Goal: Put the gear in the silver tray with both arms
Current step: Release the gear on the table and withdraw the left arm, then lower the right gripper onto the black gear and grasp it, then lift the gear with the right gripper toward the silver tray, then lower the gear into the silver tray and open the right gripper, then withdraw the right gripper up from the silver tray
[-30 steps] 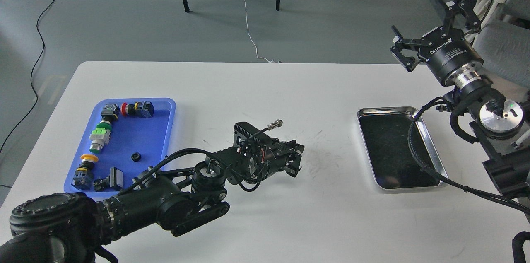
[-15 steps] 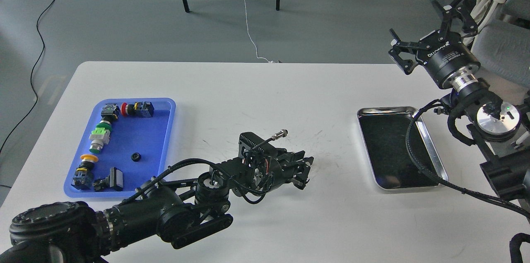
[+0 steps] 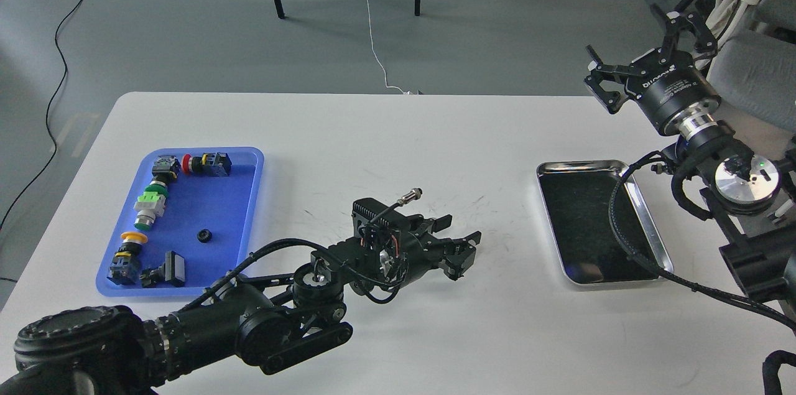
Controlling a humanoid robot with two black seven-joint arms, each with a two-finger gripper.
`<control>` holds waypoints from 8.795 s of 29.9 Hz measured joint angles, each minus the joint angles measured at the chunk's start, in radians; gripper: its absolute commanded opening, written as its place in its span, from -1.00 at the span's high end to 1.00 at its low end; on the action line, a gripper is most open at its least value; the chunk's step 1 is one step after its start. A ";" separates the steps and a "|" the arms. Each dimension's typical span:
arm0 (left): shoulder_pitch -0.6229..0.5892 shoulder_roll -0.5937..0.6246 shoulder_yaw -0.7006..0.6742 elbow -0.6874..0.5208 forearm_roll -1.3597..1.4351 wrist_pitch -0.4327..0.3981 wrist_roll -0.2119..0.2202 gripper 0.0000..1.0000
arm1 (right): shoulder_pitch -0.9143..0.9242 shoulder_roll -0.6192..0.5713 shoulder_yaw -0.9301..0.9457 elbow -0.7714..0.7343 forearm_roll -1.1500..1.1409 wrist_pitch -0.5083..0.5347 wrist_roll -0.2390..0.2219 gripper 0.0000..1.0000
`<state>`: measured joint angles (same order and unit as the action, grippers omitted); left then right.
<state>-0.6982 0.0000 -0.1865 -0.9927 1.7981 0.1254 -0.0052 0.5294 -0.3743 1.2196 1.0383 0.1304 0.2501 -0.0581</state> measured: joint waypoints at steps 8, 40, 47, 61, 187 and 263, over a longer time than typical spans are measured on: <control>-0.156 0.000 -0.180 -0.027 -0.378 -0.011 0.012 -0.94 | 0.038 0.002 -0.036 -0.045 0.000 0.005 -0.003 -0.98; 0.066 0.439 -0.730 -0.145 -1.113 -0.002 -0.029 -0.95 | 0.980 0.232 -1.680 -0.044 -0.382 0.006 -0.176 -0.96; 0.076 0.440 -0.731 -0.148 -1.112 0.014 -0.042 -0.95 | 0.998 0.366 -1.823 -0.045 -0.378 0.093 -0.214 -0.96; 0.090 0.440 -0.729 -0.147 -1.112 0.019 -0.087 -0.95 | 1.006 0.374 -1.978 -0.054 -0.298 0.168 -0.217 -0.96; 0.071 0.463 -0.713 -0.131 -1.124 0.091 -0.078 -0.95 | 0.989 0.280 -1.444 -0.080 -0.236 0.160 -0.171 0.97; 0.058 0.536 -0.710 -0.126 -1.111 0.067 -0.039 -0.95 | 0.572 -0.279 -0.896 -0.072 -0.721 0.076 -0.150 -0.91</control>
<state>-0.6398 0.5359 -0.8962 -1.1186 0.6871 0.1926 -0.0447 1.1015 -0.6533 0.3240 0.9663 -0.5903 0.3262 -0.2082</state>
